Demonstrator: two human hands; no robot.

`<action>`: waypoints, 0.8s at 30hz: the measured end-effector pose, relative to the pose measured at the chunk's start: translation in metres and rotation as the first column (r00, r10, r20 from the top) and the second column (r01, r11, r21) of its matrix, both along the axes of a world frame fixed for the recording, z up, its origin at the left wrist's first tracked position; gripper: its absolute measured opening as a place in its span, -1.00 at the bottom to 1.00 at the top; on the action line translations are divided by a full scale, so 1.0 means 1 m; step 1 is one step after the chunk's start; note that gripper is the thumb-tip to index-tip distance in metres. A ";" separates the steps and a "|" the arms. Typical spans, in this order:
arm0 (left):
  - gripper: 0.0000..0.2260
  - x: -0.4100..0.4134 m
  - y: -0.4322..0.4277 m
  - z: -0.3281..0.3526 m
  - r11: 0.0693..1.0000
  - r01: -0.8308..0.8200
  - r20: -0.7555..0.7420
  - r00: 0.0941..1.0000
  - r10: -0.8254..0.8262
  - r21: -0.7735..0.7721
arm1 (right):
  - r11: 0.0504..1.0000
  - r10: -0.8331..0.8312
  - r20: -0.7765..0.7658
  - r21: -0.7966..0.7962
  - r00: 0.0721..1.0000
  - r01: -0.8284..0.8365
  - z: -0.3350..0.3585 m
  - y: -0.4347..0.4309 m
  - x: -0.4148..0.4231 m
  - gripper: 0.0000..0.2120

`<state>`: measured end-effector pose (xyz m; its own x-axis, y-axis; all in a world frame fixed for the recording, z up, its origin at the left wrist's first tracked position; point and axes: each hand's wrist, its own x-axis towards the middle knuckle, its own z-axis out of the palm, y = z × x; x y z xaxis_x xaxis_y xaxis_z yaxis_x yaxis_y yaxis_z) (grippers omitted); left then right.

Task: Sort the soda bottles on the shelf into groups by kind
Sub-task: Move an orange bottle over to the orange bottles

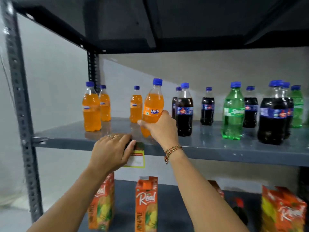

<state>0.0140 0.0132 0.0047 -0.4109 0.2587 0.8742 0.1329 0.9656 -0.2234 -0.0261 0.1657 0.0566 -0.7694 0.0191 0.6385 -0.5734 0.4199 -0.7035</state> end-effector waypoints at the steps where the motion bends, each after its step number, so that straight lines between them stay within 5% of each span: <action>1: -0.48 -0.002 -0.003 -0.001 1.000 0.014 -0.007 1.000 -0.014 -0.005 | 1.000 -0.006 0.012 0.015 1.000 0.006 0.001 -0.006 -0.005 -0.43; 15: -0.56 -0.021 -0.028 -0.009 0.992 0.114 -0.147 0.982 -0.121 -0.055 | 0.981 -0.028 0.049 0.192 0.998 0.018 0.004 -0.059 -0.035 -0.45; 24: -0.56 -0.024 -0.028 -0.010 0.990 0.130 -0.180 0.974 -0.139 -0.061 | 0.990 -0.013 0.106 0.141 0.994 -0.002 0.002 -0.053 -0.036 -0.55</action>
